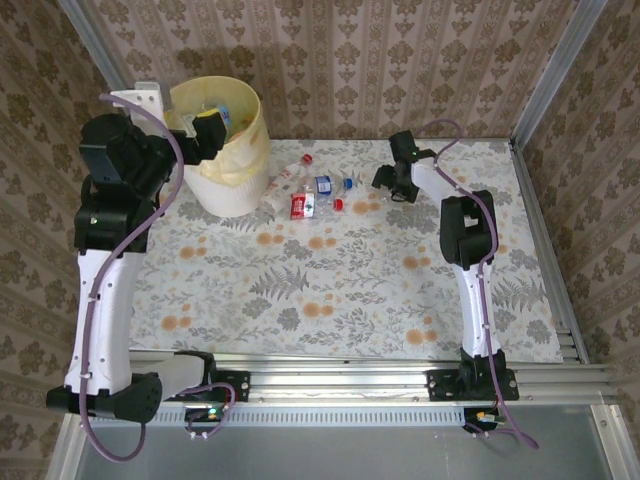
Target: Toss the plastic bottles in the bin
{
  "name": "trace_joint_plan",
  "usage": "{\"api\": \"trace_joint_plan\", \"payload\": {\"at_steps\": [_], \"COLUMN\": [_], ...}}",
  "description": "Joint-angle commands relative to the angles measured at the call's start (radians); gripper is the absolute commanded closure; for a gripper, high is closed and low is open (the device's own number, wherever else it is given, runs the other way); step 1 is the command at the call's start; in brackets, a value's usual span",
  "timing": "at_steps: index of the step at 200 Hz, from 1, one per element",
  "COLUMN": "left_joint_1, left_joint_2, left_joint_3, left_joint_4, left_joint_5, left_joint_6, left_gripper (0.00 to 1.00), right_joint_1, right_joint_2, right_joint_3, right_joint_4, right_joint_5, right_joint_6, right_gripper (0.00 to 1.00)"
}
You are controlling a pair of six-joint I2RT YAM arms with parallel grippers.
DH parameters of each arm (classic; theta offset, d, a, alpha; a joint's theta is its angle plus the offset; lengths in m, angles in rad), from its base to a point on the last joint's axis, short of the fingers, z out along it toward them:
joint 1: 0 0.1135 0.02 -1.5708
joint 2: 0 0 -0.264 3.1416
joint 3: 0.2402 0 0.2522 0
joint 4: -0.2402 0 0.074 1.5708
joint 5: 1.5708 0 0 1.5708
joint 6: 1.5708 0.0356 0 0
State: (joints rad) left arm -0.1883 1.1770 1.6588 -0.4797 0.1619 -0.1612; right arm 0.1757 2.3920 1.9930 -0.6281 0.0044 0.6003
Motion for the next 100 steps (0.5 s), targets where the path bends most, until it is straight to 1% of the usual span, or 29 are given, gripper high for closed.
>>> {"api": "trace_joint_plan", "payload": {"at_steps": [1,27,42,65,100], "left_joint_1": [-0.042,-0.126,-0.158,-0.176,-0.197], "left_joint_2": [0.023,0.059,0.085,0.109,0.151], "left_joint_3": [0.003,0.007,0.003,-0.045,-0.115], "left_joint_4": [0.012,0.02,0.036,0.11,0.216], "left_joint_5": [0.046,0.024,0.048,0.102,0.165], "left_joint_6": [0.009,0.043,0.036,-0.028,-0.116], "left_gripper": [0.0,0.0,0.0,0.0,0.0], "right_joint_1": [-0.004,-0.005,-0.004,-0.004,-0.004], "right_joint_2": [-0.017,-0.086,-0.135,-0.218,-0.345], "right_joint_3": [-0.049,-0.138,-0.198,-0.309,-0.457], "right_joint_4": [-0.006,0.042,0.078,0.158,0.262], "right_joint_5": [0.017,0.026,0.032,0.031,-0.009], "right_joint_6": [-0.014,-0.03,-0.042,-0.047,-0.049], "right_gripper": [0.25,0.31,0.32,0.36,0.42]}}
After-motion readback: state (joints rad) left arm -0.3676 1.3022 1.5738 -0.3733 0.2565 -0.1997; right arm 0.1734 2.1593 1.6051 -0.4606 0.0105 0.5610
